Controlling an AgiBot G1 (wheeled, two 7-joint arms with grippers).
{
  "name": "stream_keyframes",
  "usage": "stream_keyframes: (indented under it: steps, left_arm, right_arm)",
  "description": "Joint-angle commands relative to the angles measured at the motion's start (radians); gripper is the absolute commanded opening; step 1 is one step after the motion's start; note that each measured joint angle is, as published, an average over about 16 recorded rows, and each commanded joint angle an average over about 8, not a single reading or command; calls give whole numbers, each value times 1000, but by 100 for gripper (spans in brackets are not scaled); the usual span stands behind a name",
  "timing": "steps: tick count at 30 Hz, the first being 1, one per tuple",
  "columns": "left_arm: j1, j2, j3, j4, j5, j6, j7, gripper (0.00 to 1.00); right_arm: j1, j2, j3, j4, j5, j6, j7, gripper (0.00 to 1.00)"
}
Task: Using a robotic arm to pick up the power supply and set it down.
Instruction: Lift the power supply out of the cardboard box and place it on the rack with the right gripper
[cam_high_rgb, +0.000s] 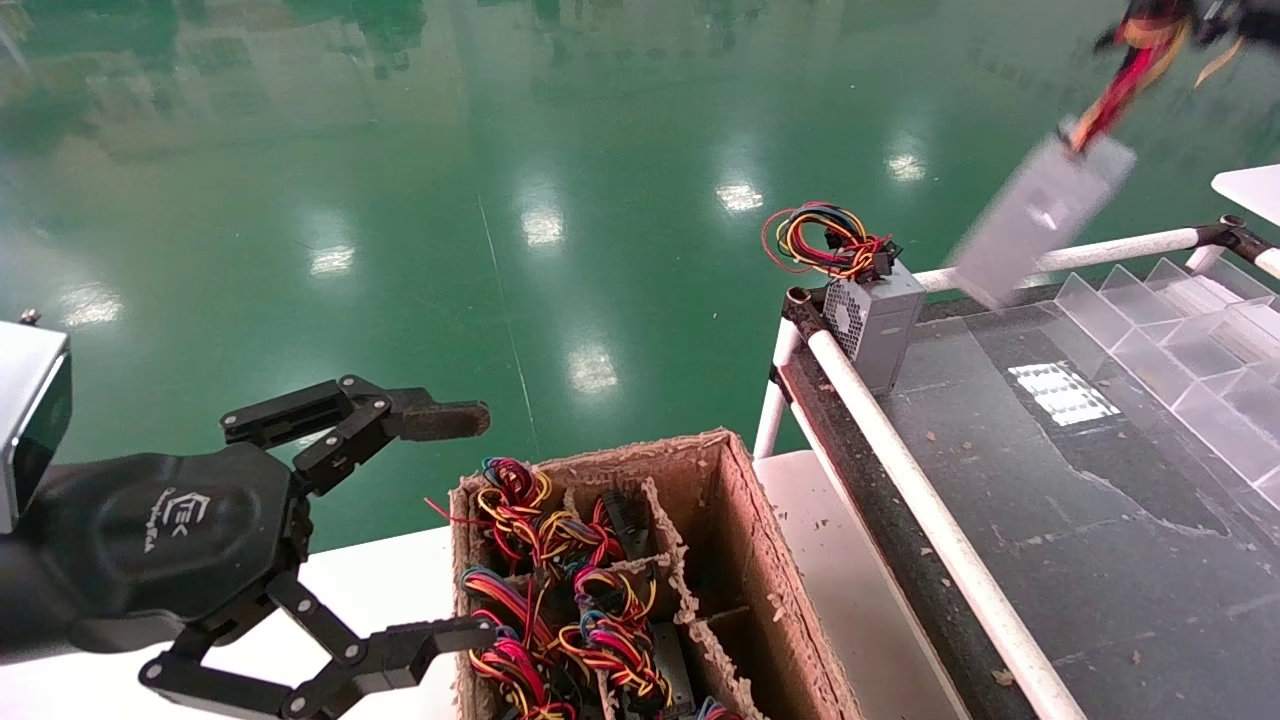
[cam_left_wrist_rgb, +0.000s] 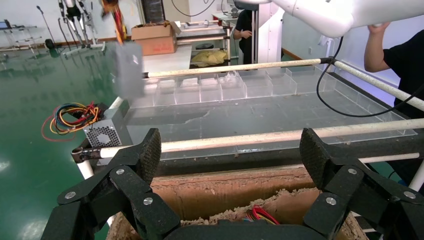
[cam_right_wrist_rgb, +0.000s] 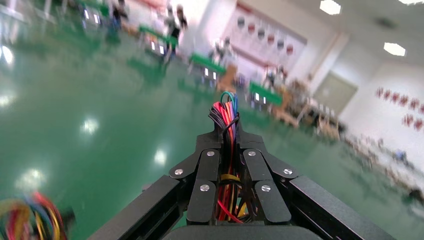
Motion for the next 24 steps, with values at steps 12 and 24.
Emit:
stream_keyframes:
  steps: [12, 24]
  left_arm:
    - [0, 0, 0, 0, 0, 0, 0, 100]
    - [0, 0, 0, 0, 0, 0, 0, 100]
  right_arm:
    - [139, -118, -60, -382, -74, -42, -170, 0]
    - [197, -228, -65, -551, -72, -53, -306, 0]
